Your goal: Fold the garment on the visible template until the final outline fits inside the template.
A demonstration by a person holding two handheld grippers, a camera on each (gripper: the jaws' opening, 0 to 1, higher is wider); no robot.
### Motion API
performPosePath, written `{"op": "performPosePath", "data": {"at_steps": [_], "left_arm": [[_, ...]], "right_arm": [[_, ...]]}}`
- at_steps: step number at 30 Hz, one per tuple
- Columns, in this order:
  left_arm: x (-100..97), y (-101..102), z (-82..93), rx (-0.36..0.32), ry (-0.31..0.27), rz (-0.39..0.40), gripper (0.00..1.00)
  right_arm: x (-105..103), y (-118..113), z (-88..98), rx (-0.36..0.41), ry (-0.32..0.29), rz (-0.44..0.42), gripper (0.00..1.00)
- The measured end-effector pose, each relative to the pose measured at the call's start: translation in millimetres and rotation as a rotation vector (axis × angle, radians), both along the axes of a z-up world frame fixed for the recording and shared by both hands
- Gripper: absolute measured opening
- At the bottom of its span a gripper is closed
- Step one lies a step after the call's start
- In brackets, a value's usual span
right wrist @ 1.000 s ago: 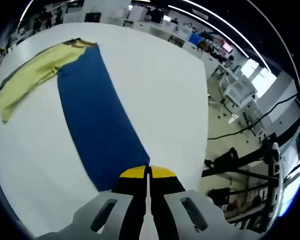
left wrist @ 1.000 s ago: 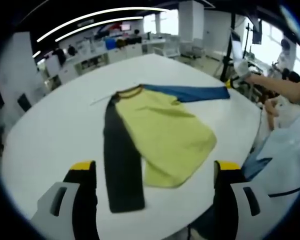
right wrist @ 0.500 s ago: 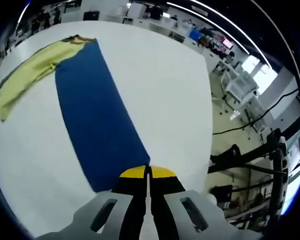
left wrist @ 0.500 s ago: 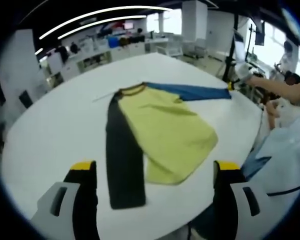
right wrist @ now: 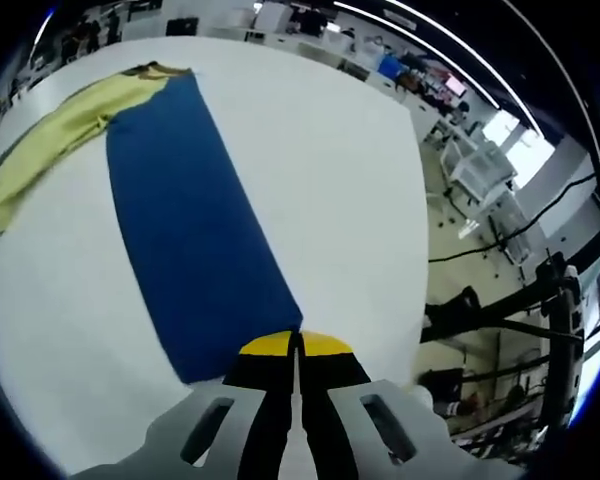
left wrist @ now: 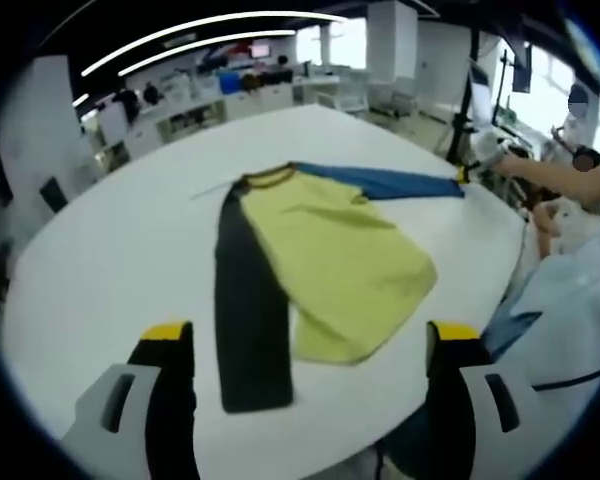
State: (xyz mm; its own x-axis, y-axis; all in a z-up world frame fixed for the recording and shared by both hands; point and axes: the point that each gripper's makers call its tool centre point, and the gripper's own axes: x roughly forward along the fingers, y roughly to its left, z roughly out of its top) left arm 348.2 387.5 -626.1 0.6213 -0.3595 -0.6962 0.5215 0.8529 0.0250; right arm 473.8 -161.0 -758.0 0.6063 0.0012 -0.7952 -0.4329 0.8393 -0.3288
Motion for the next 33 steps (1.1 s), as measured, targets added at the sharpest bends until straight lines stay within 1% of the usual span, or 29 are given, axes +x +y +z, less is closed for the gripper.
{"op": "performPosePath", "data": {"at_steps": [4,11,15,21,24,27,29,33], "left_arm": [[1.1,0,0.6,-0.004,-0.005,-0.002,0.92],[3.7,-1,1.8,-0.009,-0.014,-0.012,0.92],[3.6,-2,2.3,-0.012,-0.018,-0.019,0.92],[2.7,-1,3.1,-0.011,-0.023,-0.030,0.92],[1.7,0,3.1,-0.014,-0.025,-0.036,0.92],[0.4,2,2.9,-0.016,-0.027,-0.039,0.92],[-0.8,3,2.5,-0.018,-0.028,-0.040,0.92],[-4.0,6,2.5,-0.016,-0.026,-0.044,0.92]], "right_arm": [[-2,2,2.4,0.002,-0.007,0.001,0.02],[-4,5,11.5,0.018,-0.029,0.005,0.07],[-6,5,15.3,0.014,-0.036,0.009,0.11],[-10,7,24.4,0.006,-0.055,0.012,0.13],[-12,12,31.2,0.004,-0.074,0.019,0.18],[-14,16,34.2,0.002,-0.080,0.020,0.21],[-16,22,37.1,0.009,-0.088,0.028,0.22],[-19,34,40.4,0.015,-0.097,0.045,0.27]]}}
